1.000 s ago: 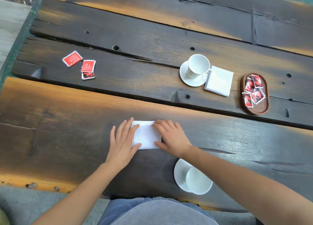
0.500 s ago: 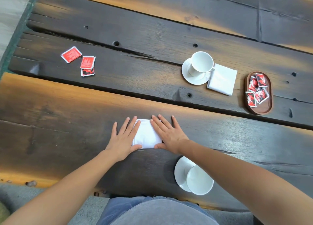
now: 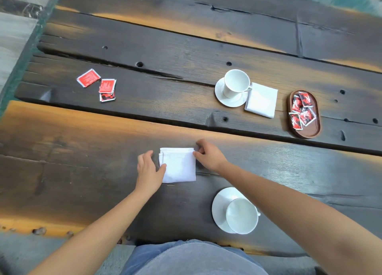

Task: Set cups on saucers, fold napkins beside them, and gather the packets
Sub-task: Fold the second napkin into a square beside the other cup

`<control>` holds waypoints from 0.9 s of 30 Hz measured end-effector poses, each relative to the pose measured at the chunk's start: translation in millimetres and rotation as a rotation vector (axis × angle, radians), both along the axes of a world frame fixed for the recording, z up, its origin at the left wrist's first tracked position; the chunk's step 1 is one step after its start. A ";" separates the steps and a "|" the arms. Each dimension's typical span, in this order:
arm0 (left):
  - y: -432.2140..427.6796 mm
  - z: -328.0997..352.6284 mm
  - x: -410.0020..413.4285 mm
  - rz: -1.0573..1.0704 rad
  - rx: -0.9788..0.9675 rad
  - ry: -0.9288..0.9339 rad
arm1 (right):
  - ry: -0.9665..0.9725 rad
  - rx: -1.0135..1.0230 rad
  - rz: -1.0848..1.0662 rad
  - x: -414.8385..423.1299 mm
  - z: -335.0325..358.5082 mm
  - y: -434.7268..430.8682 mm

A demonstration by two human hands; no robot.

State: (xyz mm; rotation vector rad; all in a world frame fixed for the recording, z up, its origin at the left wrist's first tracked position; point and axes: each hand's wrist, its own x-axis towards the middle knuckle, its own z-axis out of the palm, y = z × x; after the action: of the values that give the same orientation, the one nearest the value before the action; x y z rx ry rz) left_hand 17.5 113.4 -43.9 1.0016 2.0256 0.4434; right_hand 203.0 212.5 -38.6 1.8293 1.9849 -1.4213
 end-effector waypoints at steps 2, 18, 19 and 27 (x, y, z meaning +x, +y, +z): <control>3.0 1.9 2.9 0.043 -0.076 -0.112 | 0.009 -0.078 -0.015 -2.7 1.4 -2.8; -47.7 -1.8 21.1 -0.054 -0.039 -0.086 | -0.212 -0.091 0.221 12.9 6.8 -28.6; -51.2 -2.0 22.7 -0.058 -0.032 -0.084 | -0.222 -0.093 0.234 14.3 7.1 -30.2; -69.5 -3.8 36.4 -0.077 0.008 -0.095 | -0.310 -0.092 0.338 24.5 11.2 -39.8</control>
State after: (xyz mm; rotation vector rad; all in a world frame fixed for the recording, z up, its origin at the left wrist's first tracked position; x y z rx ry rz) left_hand 53.9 43.8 -47.7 1.0403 1.8959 0.4492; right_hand 227.5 172.7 -27.4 1.4798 1.9186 -1.0428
